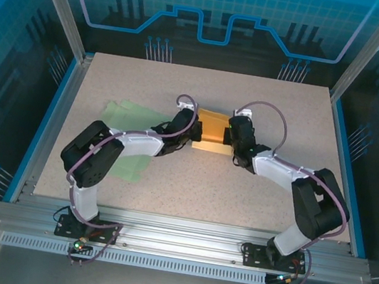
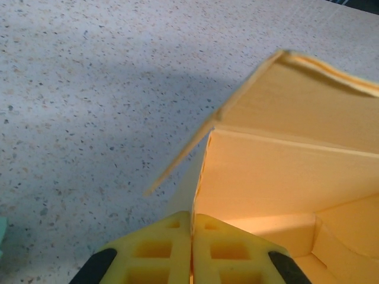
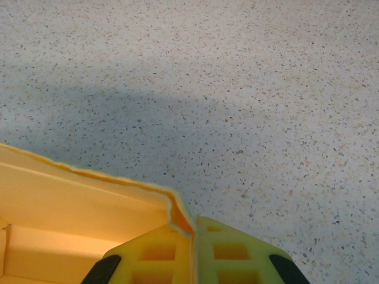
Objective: Fold the paper box
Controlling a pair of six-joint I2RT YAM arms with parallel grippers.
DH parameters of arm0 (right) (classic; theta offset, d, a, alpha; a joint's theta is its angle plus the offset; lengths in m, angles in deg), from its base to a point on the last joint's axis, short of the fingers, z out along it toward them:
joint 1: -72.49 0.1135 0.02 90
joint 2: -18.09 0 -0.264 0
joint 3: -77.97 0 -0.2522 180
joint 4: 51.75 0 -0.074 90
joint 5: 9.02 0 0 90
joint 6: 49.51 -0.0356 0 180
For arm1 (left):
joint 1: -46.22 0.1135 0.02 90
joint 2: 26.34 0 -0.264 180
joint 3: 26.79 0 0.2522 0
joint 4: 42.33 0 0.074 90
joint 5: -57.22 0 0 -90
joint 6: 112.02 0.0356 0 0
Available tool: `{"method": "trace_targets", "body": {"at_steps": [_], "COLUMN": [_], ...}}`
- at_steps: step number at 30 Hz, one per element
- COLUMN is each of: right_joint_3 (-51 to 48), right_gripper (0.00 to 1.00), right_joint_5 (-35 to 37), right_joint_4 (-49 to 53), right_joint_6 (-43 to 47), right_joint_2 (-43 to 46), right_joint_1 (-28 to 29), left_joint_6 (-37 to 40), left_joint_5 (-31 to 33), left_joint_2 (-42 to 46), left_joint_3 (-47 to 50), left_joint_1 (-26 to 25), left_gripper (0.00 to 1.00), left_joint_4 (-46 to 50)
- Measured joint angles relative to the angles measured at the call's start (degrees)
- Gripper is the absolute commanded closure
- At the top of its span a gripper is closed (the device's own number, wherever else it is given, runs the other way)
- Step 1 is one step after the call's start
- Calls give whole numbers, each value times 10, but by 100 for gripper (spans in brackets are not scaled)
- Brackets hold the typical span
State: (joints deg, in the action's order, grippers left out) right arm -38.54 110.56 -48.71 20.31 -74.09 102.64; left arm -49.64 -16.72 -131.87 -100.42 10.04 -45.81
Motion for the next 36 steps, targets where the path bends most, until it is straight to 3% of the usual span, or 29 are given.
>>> {"method": "trace_targets", "body": {"at_steps": [4,10,18,25,31,36], "right_joint_3": [-40,-86,-118,-141,-148,-137], "right_gripper": [100,100,100,100,100,100], "right_joint_5": [5,24,30,31,31,30], "right_joint_4": [-53,-120,-174,-201,-199,-170], "right_joint_6": [0,0,-9,-19,-19,-16], "right_joint_2": [16,26,26,34,43,47], "right_joint_1": [9,27,39,44,47,47], "left_joint_6": [-6,-7,-7,-5,7,94], "left_joint_5": [-19,-45,-63,-64,-46,-64], "left_joint_2": [15,46,112,222,304,318], "left_joint_3": [39,104,180,246,260,192], "left_joint_1": [0,-5,-12,-16,-16,-11], "left_gripper": [86,68,62,58,53,55], "left_joint_4": [-43,-104,-151,-191,-167,-41]}}
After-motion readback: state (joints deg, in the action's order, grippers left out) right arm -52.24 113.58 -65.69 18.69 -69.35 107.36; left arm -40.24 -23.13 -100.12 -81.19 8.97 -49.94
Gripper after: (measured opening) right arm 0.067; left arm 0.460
